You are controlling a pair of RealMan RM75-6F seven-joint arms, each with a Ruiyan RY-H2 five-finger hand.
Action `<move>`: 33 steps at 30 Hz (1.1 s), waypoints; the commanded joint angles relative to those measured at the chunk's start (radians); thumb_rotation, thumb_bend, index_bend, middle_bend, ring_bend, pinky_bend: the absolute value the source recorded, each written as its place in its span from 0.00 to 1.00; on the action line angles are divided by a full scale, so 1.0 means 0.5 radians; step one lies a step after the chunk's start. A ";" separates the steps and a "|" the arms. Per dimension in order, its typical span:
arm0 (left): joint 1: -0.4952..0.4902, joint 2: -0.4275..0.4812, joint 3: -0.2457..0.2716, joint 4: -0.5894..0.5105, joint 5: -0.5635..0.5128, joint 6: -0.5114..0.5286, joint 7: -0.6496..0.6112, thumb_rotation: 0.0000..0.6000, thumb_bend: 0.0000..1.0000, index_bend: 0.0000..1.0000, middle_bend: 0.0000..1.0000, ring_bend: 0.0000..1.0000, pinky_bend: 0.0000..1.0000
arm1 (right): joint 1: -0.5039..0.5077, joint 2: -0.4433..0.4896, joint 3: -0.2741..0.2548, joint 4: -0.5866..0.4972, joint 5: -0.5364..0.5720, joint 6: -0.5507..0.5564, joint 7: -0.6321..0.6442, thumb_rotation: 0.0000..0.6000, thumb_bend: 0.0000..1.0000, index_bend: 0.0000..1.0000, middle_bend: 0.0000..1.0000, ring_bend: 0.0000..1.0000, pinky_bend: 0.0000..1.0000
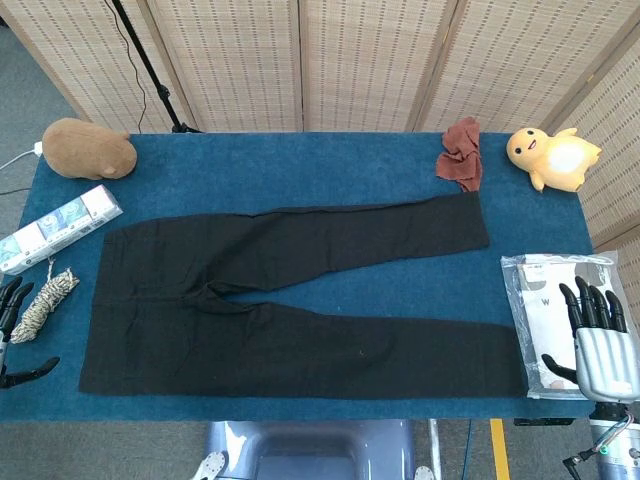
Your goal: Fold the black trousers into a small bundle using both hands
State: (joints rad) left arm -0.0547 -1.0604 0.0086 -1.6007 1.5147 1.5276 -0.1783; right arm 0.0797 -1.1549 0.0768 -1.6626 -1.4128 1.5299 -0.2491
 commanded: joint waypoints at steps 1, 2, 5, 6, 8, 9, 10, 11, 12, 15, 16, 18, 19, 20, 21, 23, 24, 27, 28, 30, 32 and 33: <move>-0.001 0.004 -0.001 -0.006 -0.002 -0.010 0.005 1.00 0.00 0.00 0.00 0.00 0.00 | 0.001 0.001 -0.001 0.008 -0.013 -0.005 0.010 1.00 0.00 0.00 0.00 0.00 0.00; -0.001 0.004 0.000 -0.009 0.000 -0.013 0.010 1.00 0.00 0.00 0.00 0.00 0.00 | 0.002 0.002 -0.003 0.012 -0.024 -0.007 0.018 1.00 0.00 0.00 0.00 0.00 0.00; -0.003 0.005 0.007 -0.010 0.027 -0.018 0.003 1.00 0.00 0.00 0.00 0.00 0.00 | 0.015 0.029 -0.032 0.011 -0.082 -0.051 0.086 1.00 0.00 0.00 0.00 0.00 0.00; -0.003 0.005 0.007 -0.007 0.031 -0.019 -0.005 1.00 0.00 0.00 0.00 0.00 0.00 | 0.018 0.039 -0.044 0.017 -0.103 -0.063 0.111 1.00 0.00 0.00 0.00 0.00 0.00; -0.007 0.008 0.005 0.002 0.039 -0.024 -0.030 1.00 0.00 0.00 0.00 0.00 0.00 | 0.020 0.065 -0.081 0.062 -0.166 -0.084 0.157 1.00 0.00 0.00 0.00 0.00 0.00; -0.007 0.011 0.002 0.004 0.041 -0.021 -0.042 1.00 0.00 0.00 0.00 0.00 0.00 | 0.019 0.073 -0.098 0.086 -0.189 -0.093 0.172 1.00 0.00 0.00 0.00 0.00 0.00; -0.007 0.014 -0.001 0.007 0.044 -0.017 -0.053 1.00 0.00 0.00 0.00 0.00 0.00 | 0.017 0.085 -0.124 0.118 -0.225 -0.104 0.202 1.00 0.00 0.00 0.00 0.00 0.00; -0.006 0.016 -0.002 0.009 0.046 -0.015 -0.057 1.00 0.00 0.00 0.00 0.00 0.00 | 0.017 0.092 -0.143 0.140 -0.255 -0.111 0.223 1.00 0.00 0.00 0.00 0.00 0.00; -0.005 0.020 -0.002 0.007 0.048 -0.016 -0.059 1.00 0.00 0.00 0.00 0.00 0.00 | 0.018 0.097 -0.166 0.166 -0.293 -0.118 0.239 1.00 0.00 0.00 0.00 0.00 0.00; -0.005 0.027 -0.005 0.001 0.059 -0.011 -0.080 1.00 0.00 0.00 0.00 0.00 0.00 | 0.020 0.095 -0.231 0.238 -0.410 -0.126 0.285 1.00 0.00 0.00 0.00 0.00 0.00; -0.004 0.027 -0.005 0.004 0.064 -0.007 -0.083 1.00 0.00 0.00 0.00 0.00 0.00 | 0.021 0.087 -0.269 0.276 -0.473 -0.132 0.308 1.00 0.00 0.00 0.00 0.00 0.00; -0.004 0.026 0.001 0.010 0.079 -0.007 -0.098 1.00 0.00 0.00 0.00 0.00 0.00 | 0.022 0.064 -0.322 0.353 -0.561 -0.136 0.336 1.00 0.00 0.00 0.00 0.00 0.00; -0.004 0.026 0.002 0.012 0.084 -0.007 -0.108 1.00 0.00 0.00 0.00 0.00 0.00 | 0.021 0.047 -0.339 0.395 -0.594 -0.133 0.354 1.00 0.00 0.00 0.00 0.00 0.00; -0.004 0.026 0.003 0.014 0.088 -0.007 -0.112 1.00 0.00 0.00 0.00 0.00 0.00 | 0.022 0.032 -0.357 0.428 -0.620 -0.139 0.367 1.00 0.00 0.00 0.00 0.00 0.00; -0.004 0.028 0.003 0.015 0.092 -0.008 -0.116 1.00 0.00 0.00 0.00 0.00 0.00 | 0.023 0.020 -0.368 0.456 -0.635 -0.144 0.379 1.00 0.00 0.00 0.00 0.00 0.00; -0.005 0.031 0.003 0.012 0.095 -0.008 -0.121 1.00 0.00 0.00 0.00 0.00 0.00 | 0.025 -0.003 -0.381 0.500 -0.655 -0.151 0.392 1.00 0.00 0.00 0.00 0.00 0.00; -0.005 0.032 0.003 0.011 0.096 -0.008 -0.120 1.00 0.00 0.00 0.00 0.00 0.00 | 0.025 -0.014 -0.388 0.519 -0.666 -0.153 0.396 1.00 0.00 0.00 0.00 0.00 0.00; -0.007 0.032 0.003 0.011 0.096 -0.016 -0.121 1.00 0.00 0.00 0.00 0.00 0.00 | 0.029 -0.064 -0.413 0.590 -0.714 -0.160 0.394 1.00 0.00 0.00 0.00 0.00 0.00; -0.007 0.031 0.003 0.012 0.095 -0.019 -0.122 1.00 0.00 0.00 0.00 0.00 0.00 | 0.028 -0.086 -0.415 0.618 -0.726 -0.154 0.389 1.00 0.00 0.00 0.00 0.00 0.00; -0.007 0.031 0.003 0.013 0.096 -0.022 -0.128 1.00 0.00 0.00 0.00 0.00 0.00 | 0.028 -0.131 -0.413 0.674 -0.746 -0.138 0.378 1.00 0.00 0.00 0.00 0.00 0.00; -0.007 0.035 0.006 0.012 0.099 -0.024 -0.138 1.00 0.00 0.00 0.00 0.00 0.00 | 0.032 -0.172 -0.413 0.726 -0.763 -0.136 0.359 1.00 0.00 0.00 0.00 0.00 0.00; -0.006 0.038 0.006 0.011 0.099 -0.024 -0.141 1.00 0.00 0.00 0.00 0.00 0.00 | 0.037 -0.192 -0.415 0.747 -0.772 -0.141 0.353 1.00 0.00 0.00 0.00 0.00 0.00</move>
State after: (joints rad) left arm -0.0578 -1.0418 0.0116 -1.5949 1.5639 1.5155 -0.2485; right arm 0.0953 -1.2364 -0.1287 -1.3041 -1.7894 1.4592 -0.0653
